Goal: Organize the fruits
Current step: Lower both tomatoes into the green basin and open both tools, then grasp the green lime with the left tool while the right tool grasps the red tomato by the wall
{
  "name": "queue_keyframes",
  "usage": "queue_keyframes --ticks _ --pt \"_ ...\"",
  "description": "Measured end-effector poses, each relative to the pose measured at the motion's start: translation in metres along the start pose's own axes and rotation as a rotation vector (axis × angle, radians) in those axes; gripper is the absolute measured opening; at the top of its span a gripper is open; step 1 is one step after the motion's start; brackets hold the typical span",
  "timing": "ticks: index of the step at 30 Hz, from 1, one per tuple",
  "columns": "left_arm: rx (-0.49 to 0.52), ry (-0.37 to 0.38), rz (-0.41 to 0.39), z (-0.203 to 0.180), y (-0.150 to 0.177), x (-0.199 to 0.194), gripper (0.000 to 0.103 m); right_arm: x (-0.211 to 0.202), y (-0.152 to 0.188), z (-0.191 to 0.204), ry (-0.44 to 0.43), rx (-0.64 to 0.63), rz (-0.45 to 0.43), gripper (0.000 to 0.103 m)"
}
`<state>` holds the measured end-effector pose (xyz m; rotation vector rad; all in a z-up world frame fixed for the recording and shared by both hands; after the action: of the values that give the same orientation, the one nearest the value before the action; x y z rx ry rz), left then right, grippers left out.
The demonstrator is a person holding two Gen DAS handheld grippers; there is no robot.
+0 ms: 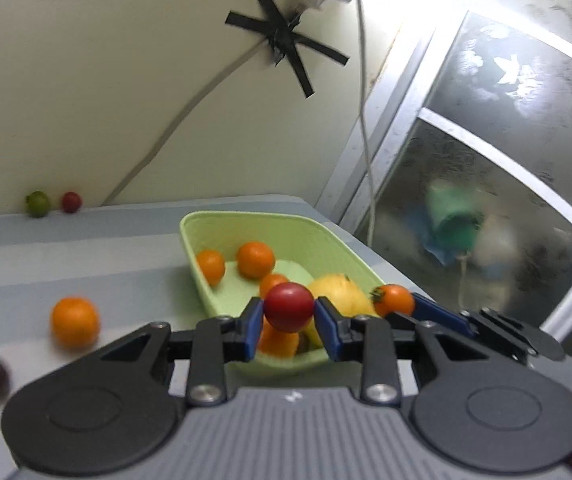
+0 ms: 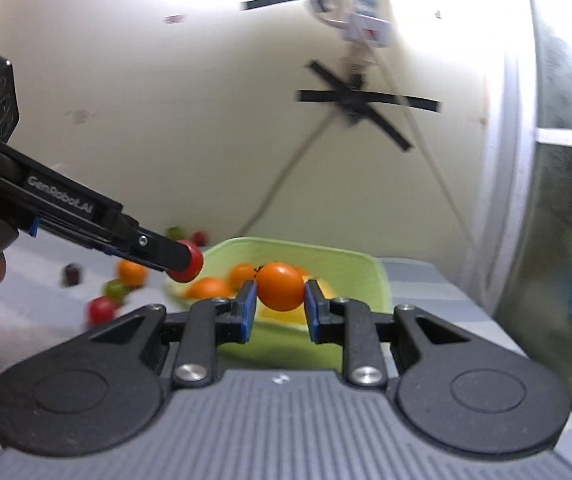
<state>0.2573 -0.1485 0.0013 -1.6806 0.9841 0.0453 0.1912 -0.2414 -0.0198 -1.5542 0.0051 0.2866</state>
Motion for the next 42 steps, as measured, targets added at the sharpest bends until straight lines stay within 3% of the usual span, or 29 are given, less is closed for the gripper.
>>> queue_keyframes --ticks 6,10,11,12,13,19,21,27,29,33,36,38,42 --pt "-0.017 -0.038 0.050 0.000 -0.010 0.048 0.030 0.021 0.002 -0.030 0.062 0.025 0.009 0.029" --pt "-0.003 -0.059 0.059 -0.003 -0.008 0.058 0.044 0.029 0.007 -0.033 0.048 0.054 0.009 0.031" --pt "0.004 -0.062 0.059 -0.004 -0.008 0.057 0.045 0.027 0.007 -0.033 0.050 0.058 0.005 0.036" --pt "0.009 -0.065 0.058 -0.003 -0.009 0.056 0.045 0.025 0.005 -0.034 0.045 0.062 -0.012 0.044" --pt "0.011 -0.066 0.051 -0.003 -0.009 0.052 0.045 0.023 0.003 -0.035 0.047 0.065 -0.030 0.046" --pt "-0.011 -0.064 -0.080 0.016 -0.023 -0.017 0.046 0.018 0.000 -0.040 0.057 0.094 -0.063 0.046" --pt "-0.025 -0.111 -0.131 0.036 -0.020 -0.048 0.047 0.013 0.000 -0.038 0.056 0.098 -0.074 0.046" --pt "-0.057 -0.411 -0.182 0.125 0.013 -0.127 0.047 0.006 -0.006 -0.022 0.004 0.107 -0.090 0.045" --pt "-0.067 -0.489 -0.174 0.149 0.027 -0.138 0.047 0.006 -0.011 -0.009 -0.035 0.124 -0.074 0.045" --pt "-0.095 -0.532 -0.177 0.176 0.042 -0.139 0.047 0.012 -0.031 0.031 -0.154 0.123 -0.042 0.044" --pt "-0.142 -0.510 -0.169 0.185 0.046 -0.131 0.047 0.035 -0.054 0.066 -0.255 0.133 0.029 0.044" --pt "-0.149 -0.495 -0.209 0.184 0.044 -0.136 0.047 0.066 -0.074 0.082 -0.291 0.183 0.100 0.045" --pt "-0.169 -0.427 -0.246 0.180 0.046 -0.142 0.047 0.152 -0.100 0.105 -0.271 0.304 0.244 0.045"
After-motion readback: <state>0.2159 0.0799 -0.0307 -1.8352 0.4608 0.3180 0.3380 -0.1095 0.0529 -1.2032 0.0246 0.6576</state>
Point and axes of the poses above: each gripper's, at about its wrist camera, not at the fingertips, and x roughly the way its jaws point, z to its left, y to its underside, the point moved 9 cm from there along x, roughly the way its jaws point
